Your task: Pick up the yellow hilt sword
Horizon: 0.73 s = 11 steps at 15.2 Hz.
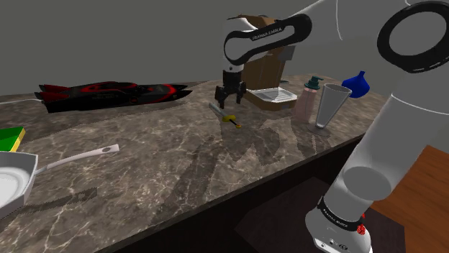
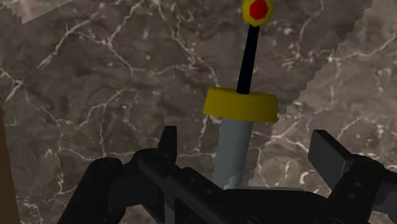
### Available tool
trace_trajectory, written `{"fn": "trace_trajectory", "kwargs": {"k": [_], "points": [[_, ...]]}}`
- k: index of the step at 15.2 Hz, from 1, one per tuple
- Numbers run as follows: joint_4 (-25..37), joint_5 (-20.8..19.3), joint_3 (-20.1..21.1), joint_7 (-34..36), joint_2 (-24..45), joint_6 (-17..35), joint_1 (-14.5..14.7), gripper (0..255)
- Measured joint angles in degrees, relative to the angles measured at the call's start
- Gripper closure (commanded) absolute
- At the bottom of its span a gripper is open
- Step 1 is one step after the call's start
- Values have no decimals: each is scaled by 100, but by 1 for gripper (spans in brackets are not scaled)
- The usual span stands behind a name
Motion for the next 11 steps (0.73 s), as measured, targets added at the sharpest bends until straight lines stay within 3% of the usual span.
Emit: {"fn": "trace_trajectory", "kwargs": {"k": [5,11], "points": [[883,-128,-70,362,995,84,-45,0],[799,-162,-88,432,1240,410,-51,0]]}}
